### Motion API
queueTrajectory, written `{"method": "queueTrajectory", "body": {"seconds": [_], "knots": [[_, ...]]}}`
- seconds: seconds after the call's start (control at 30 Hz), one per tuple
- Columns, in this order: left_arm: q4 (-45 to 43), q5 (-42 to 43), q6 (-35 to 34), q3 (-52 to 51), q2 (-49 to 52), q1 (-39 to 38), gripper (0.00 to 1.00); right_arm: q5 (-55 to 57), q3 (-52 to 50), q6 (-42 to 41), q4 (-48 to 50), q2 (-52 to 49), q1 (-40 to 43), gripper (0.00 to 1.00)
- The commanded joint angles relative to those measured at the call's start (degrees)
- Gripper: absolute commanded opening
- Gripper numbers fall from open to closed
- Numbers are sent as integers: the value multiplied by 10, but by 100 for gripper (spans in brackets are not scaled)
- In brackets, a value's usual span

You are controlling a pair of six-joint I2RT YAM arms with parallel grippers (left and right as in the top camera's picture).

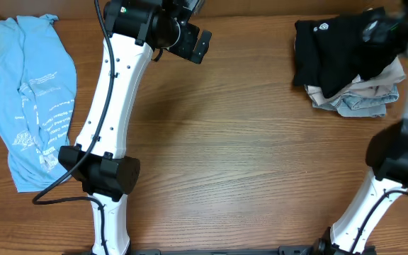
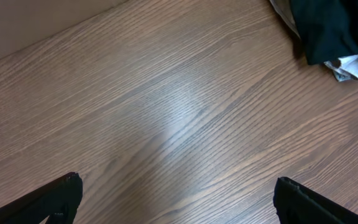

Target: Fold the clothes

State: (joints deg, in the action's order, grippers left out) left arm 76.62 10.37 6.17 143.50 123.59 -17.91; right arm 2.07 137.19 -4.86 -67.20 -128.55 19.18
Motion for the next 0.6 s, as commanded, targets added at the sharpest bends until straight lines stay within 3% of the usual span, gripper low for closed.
{"method": "queueTrajectory", "body": {"seconds": [0.0,0.17,0.4,0.57], "knots": [[-2,-5,7,-6,-11,-1,100,17,143,-1,-73,114,0,100],[-2,-5,7,-6,-11,-1,100,0,240,-1,-172,186,-4,100],[-2,-5,7,-6,-11,-1,100,-193,255,-1,-299,279,-4,100],[-2,-5,7,-6,-11,-1,100,-223,254,0,-298,311,-4,100]]}}
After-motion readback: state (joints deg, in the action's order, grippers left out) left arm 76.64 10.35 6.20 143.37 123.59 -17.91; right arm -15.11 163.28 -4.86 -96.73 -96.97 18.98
